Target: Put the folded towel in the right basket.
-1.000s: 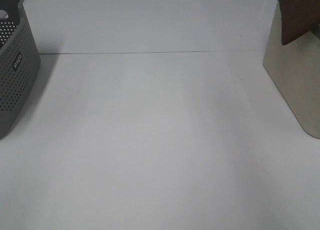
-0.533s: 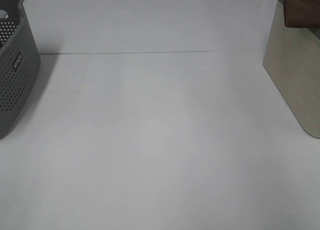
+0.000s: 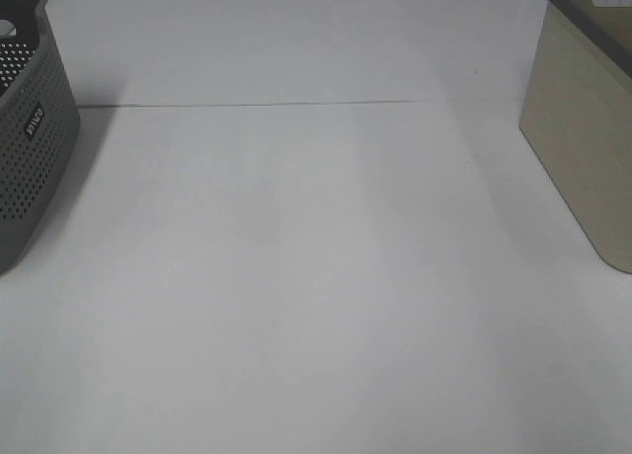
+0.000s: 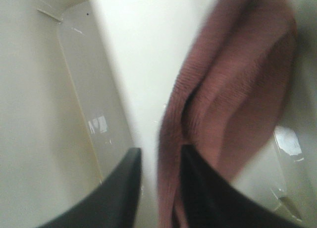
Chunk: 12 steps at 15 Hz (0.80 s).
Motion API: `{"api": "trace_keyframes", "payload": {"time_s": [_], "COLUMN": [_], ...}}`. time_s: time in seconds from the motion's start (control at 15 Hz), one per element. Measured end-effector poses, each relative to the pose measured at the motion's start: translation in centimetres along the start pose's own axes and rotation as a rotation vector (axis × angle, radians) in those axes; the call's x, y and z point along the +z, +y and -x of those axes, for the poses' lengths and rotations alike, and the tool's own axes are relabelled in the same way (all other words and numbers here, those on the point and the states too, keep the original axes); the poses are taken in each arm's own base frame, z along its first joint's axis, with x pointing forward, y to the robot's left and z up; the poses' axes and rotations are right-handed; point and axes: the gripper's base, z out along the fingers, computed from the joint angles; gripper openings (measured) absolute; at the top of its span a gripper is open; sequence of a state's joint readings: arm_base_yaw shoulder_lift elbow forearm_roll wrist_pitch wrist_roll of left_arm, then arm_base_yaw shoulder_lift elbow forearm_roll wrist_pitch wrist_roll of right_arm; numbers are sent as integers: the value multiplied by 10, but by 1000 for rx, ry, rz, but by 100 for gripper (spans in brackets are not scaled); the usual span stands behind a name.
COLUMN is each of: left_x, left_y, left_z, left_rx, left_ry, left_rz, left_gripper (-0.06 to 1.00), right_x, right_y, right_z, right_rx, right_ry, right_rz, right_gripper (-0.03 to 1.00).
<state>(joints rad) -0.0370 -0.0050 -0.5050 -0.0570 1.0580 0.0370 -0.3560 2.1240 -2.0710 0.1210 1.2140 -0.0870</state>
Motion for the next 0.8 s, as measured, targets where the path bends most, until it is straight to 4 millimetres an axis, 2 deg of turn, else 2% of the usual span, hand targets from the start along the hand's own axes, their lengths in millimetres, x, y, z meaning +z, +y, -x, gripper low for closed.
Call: {"api": "trace_keyframes", "payload": {"time_s": [0.07, 0.2, 0.27, 0.4, 0.6, 0.8], "left_x": [0, 0, 0, 0, 0, 0], "left_y": [0, 0, 0, 0, 0, 0], "left_z": [0, 0, 0, 0, 0, 0], "left_rx": [0, 0, 0, 0, 0, 0], "left_ry": [0, 0, 0, 0, 0, 0], "left_rz": [0, 0, 0, 0, 0, 0], "left_gripper": [88, 88, 88, 88, 88, 88], "right_x": [0, -2, -8, -31, -83, -128], "right_y": [0, 3, 6, 14, 29, 38], "right_z": [0, 0, 1, 2, 0, -18], "right_rx": [5, 13, 22, 37, 36, 20], "right_ry": [0, -7, -20, -70, -181, -244], "right_rz": [4, 27, 54, 115, 215, 241], "right_gripper": [44, 69, 74, 77, 78, 78]}}
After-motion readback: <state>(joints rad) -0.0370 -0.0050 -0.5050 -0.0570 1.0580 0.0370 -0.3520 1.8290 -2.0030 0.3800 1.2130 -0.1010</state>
